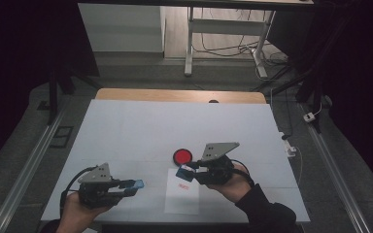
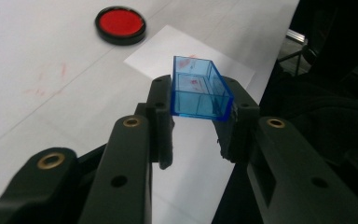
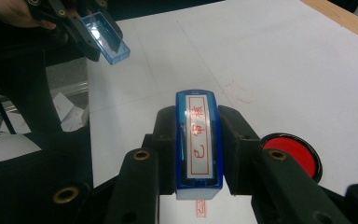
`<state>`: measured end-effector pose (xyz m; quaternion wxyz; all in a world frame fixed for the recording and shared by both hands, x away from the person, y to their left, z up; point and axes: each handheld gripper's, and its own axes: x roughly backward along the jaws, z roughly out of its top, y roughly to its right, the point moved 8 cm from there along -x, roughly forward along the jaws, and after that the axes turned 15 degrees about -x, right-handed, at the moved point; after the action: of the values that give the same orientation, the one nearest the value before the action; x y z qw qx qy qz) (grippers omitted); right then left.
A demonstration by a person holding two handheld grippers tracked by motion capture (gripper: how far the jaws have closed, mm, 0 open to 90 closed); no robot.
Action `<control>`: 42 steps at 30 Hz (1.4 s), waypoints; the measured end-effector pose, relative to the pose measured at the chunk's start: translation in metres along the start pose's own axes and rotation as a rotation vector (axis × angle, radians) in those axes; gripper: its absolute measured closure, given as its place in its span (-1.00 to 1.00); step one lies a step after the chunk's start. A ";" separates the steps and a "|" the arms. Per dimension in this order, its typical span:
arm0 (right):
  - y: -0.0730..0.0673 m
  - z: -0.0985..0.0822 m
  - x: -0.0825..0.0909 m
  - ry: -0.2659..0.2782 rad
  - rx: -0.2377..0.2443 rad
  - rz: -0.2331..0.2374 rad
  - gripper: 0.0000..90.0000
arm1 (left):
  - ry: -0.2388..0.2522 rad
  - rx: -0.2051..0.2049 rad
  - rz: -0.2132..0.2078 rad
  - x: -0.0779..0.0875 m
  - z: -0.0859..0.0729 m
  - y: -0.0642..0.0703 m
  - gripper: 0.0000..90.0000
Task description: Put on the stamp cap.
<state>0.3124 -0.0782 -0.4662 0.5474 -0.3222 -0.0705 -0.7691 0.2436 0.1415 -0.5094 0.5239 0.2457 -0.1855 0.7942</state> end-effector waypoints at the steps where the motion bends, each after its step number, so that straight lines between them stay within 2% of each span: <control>1: 0.000 0.000 0.000 -0.001 0.002 0.001 0.55 | 0.002 -0.008 -0.008 -0.002 0.002 0.000 0.52; 11: -0.002 0.000 0.001 -0.009 0.018 0.014 0.55 | 0.017 -0.057 -0.071 -0.020 0.014 0.000 0.52; 21: -0.007 0.003 0.001 0.004 0.025 0.050 0.55 | 0.040 -0.083 -0.123 -0.037 0.027 -0.002 0.52; 25: -0.009 0.004 0.002 0.006 0.031 0.069 0.55 | 0.039 -0.109 -0.147 -0.046 0.032 -0.003 0.52; 37: -0.020 0.009 0.002 0.044 0.059 0.133 0.55 | 0.056 -0.153 -0.240 -0.066 0.041 -0.001 0.53; 42: -0.023 0.009 0.000 0.050 0.063 0.154 0.55 | 0.052 -0.173 -0.261 -0.073 0.043 -0.001 0.53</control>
<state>0.2954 -0.0652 -0.4531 0.6164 -0.2899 -0.0560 -0.7300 0.2768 0.0643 -0.5169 0.6466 0.2010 -0.2062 0.7064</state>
